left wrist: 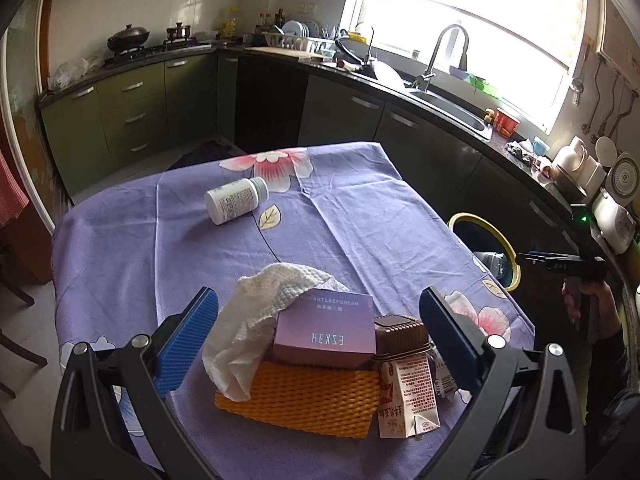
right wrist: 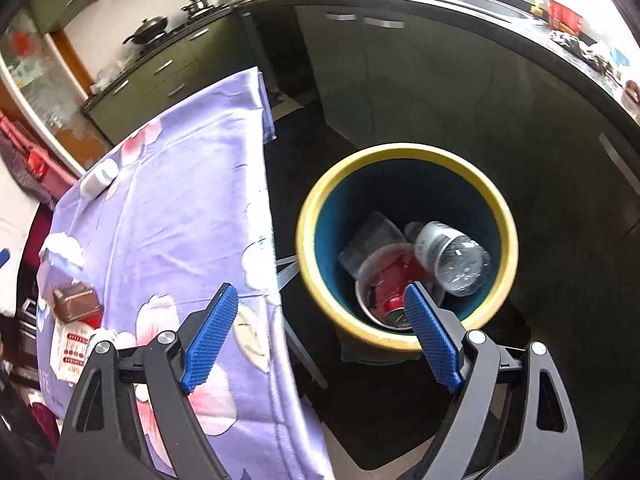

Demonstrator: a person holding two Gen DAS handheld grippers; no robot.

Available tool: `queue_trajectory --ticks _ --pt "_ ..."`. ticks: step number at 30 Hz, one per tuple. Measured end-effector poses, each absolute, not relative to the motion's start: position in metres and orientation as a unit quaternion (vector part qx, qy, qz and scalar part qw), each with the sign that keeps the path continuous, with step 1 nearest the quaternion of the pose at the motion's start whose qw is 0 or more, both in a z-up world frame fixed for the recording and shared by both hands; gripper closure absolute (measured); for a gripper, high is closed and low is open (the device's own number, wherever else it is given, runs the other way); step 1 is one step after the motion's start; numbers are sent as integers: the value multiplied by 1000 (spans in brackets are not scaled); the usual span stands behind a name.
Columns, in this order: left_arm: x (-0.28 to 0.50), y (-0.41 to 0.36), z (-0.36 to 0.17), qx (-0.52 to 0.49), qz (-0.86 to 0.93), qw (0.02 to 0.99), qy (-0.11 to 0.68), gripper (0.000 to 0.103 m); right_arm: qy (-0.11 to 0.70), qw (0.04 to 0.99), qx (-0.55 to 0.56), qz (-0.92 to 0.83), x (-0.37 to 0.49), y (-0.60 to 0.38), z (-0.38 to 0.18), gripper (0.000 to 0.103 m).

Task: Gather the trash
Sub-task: 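Reach the left gripper to the white pill bottle and grasp it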

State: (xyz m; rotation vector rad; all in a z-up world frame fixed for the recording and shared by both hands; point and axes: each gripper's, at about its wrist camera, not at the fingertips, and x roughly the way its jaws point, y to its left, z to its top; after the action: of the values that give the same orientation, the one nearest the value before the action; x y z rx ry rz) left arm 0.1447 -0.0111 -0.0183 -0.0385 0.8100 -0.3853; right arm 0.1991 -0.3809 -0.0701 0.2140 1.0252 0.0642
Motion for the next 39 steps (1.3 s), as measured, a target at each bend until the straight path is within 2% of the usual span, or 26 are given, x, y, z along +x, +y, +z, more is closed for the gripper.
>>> queue_trajectory --ticks 7,13,18,22,26,31,35,37,39 --pt "166 -21 -19 6 -229 886 402 7 495 863 97 32 208 -377 -80 19" --pt "243 -19 -20 69 -269 876 393 7 500 859 102 38 212 -369 -86 19" --pt "314 -19 -48 169 -280 859 393 7 503 858 101 32 215 -363 -85 19" --pt "356 -13 -75 174 -302 840 416 9 507 856 93 25 216 -359 -82 19" --pt "374 -14 -97 191 -323 819 434 22 510 855 94 14 217 -361 -81 19" --pt "385 -18 -113 201 -341 804 444 25 518 849 100 10 222 -363 -84 19" --pt "389 -19 -119 198 -343 801 448 32 526 844 100 19 229 -358 -88 19" --pt "390 -19 -123 204 -339 801 450 36 527 844 97 20 230 -355 -88 19" --pt "391 -19 -126 203 -338 799 454 44 527 844 94 22 232 -353 -87 19"
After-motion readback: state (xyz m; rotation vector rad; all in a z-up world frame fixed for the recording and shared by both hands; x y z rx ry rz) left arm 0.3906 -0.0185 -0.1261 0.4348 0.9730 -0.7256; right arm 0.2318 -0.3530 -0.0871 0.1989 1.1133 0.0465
